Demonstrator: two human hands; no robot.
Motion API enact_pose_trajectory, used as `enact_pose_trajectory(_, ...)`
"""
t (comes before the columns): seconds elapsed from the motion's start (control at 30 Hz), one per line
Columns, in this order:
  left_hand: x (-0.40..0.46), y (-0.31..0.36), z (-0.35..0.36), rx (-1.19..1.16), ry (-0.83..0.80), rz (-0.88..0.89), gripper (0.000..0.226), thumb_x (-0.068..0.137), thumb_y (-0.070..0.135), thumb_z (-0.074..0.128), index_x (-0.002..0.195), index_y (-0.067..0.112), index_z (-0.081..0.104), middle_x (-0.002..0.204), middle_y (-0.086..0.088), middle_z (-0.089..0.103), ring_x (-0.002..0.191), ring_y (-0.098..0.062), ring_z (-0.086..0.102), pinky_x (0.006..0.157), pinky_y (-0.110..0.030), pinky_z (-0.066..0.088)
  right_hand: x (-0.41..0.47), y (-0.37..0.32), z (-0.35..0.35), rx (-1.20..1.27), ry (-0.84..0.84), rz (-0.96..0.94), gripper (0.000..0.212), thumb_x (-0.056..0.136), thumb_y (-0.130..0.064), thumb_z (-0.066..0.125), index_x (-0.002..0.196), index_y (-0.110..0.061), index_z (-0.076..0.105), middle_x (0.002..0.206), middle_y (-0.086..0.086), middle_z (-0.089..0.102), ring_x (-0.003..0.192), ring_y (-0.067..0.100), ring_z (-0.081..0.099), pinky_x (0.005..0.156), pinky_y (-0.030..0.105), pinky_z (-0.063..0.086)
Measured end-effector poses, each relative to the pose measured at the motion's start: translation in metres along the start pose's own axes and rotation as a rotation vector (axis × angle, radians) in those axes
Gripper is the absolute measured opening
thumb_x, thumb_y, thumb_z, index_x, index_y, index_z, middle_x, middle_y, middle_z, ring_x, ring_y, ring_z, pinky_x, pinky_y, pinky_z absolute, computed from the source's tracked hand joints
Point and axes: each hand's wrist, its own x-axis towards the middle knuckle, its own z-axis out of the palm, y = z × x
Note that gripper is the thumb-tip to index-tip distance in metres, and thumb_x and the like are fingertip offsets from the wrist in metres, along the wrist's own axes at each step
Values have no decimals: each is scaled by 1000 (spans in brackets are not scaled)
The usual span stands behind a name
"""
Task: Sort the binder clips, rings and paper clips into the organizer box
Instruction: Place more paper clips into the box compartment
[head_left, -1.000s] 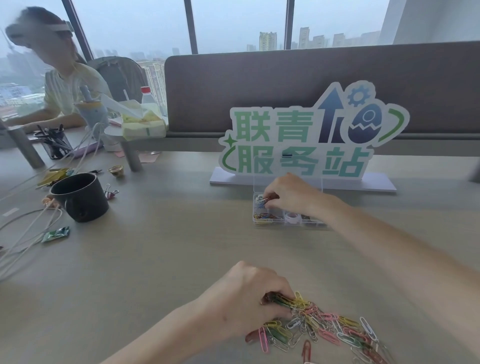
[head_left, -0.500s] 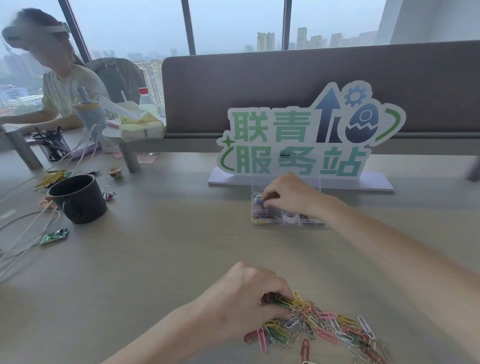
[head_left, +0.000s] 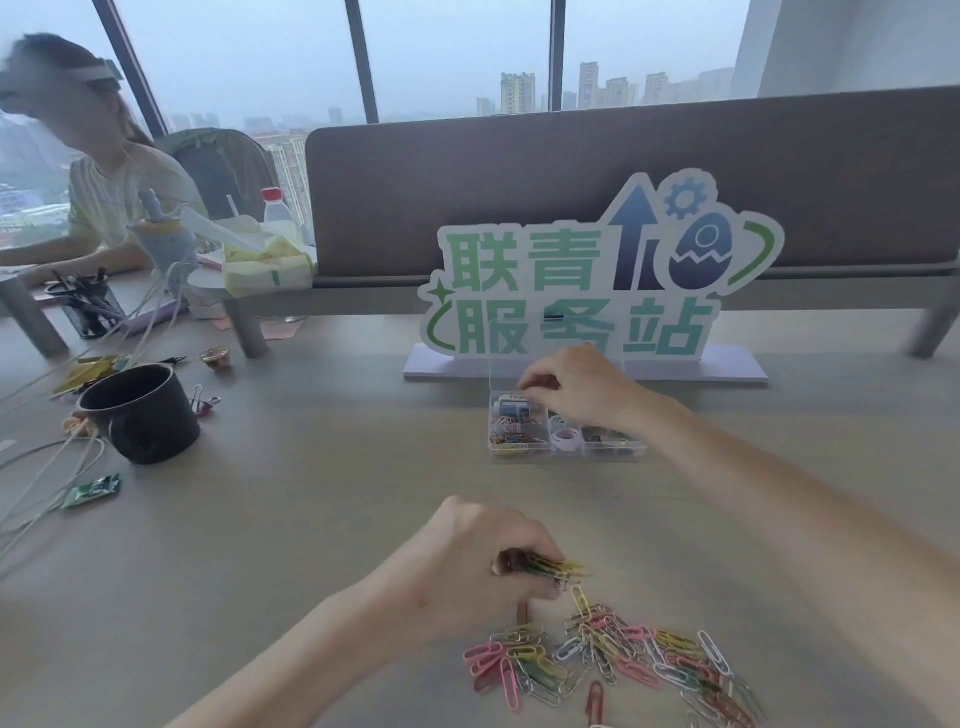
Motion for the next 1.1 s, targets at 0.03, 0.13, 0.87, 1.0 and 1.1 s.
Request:
enact_pose_trajectory(0.03, 4, 0, -5, 6, 16, -4, 16, 78, 29, 78, 93, 25, 75, 85, 7, 74, 74, -8, 63, 71, -10, 47, -2, 0, -5, 12, 31, 5, 17, 91, -20, 65, 103, -16, 76, 96, -3, 76, 84, 7, 65, 82, 20, 49)
enact_pose_trajectory(0.13, 23, -3, -22, 54, 47, -30, 15, 77, 30, 79, 91, 27, 76, 82, 9, 74, 73, -1, 63, 70, -7, 46, -12, 4, -22, 61, 120, 27, 16, 91, -22, 65, 101, -17, 76, 91, -6, 75, 77, 2, 62, 73, 9, 41)
enact_pose_trajectory(0.87, 133, -68, -32, 320, -16, -122, 17, 80, 21, 77, 96, 17, 74, 86, 6, 69, 81, -13, 64, 80, -26, 53, -59, 39, -49, 272, 174, 147, 10, 90, -22, 68, 93, -19, 77, 75, -9, 75, 73, 11, 70, 70, 18, 51)
enact_pose_trajectory(1.0, 131, -71, -30, 313, -7, -105, 17, 80, 21, 77, 97, 17, 74, 89, 4, 71, 81, -12, 64, 79, -24, 53, -57, 36, -45, 261, 142, 135, 10, 90, -22, 68, 94, -19, 77, 75, -15, 72, 72, 1, 67, 68, 8, 49)
enact_pose_trajectory(1.1, 129, -73, -30, 283, 3, -100, 18, 80, 19, 77, 98, 18, 74, 89, 6, 71, 79, -9, 63, 79, -22, 53, -57, 32, -41, 252, 129, 115, 9, 89, -21, 69, 93, -20, 77, 77, -18, 71, 75, -3, 65, 66, 3, 45)
